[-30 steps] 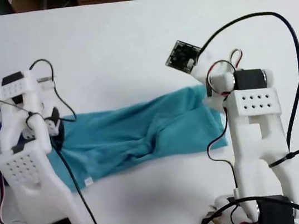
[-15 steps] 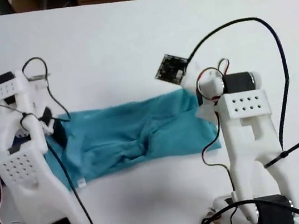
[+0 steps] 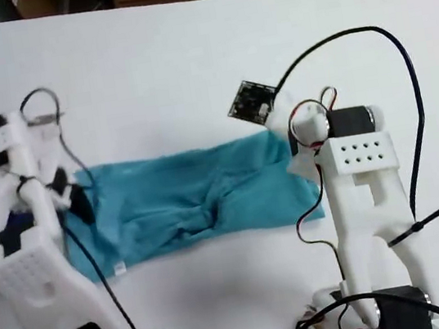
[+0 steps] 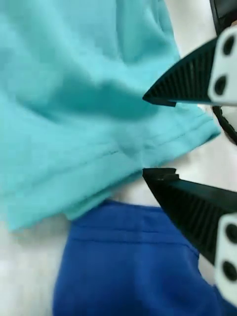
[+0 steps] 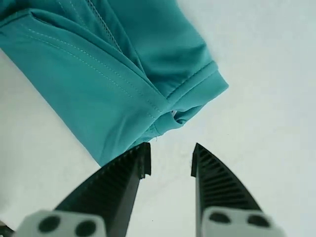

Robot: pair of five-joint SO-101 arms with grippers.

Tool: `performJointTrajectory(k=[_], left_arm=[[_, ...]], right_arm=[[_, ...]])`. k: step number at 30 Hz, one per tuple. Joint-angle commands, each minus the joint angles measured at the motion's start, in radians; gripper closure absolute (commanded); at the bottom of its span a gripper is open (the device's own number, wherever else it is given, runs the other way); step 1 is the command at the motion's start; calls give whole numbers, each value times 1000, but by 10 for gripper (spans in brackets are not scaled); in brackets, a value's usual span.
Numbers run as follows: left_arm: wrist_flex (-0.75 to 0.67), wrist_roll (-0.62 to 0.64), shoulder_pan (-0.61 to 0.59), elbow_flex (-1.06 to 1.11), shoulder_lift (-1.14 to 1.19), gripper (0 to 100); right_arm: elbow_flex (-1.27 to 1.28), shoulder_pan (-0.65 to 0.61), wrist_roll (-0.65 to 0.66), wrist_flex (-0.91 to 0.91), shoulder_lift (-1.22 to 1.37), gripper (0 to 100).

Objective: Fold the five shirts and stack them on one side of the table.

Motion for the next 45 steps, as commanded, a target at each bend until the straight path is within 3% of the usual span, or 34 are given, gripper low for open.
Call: performJointTrajectory(k=[1,17,28,34,45], left_arm=[[-71,-51,-69,73,-72,770],[-213,-58,-11,114,-64,769],[-149,26,75,113,29,775],[-103,25,153,93,37,979],[-68,26,192,73,28,980]], right_arm=[[-11,-2,-5,2,-53,851],[-11,-4,-8,-15,-53,851],[-11,-4,-8,-12,-54,851],[-11,-2,-8,-10,-54,851],[-9,-2,-8,38,-154,886]])
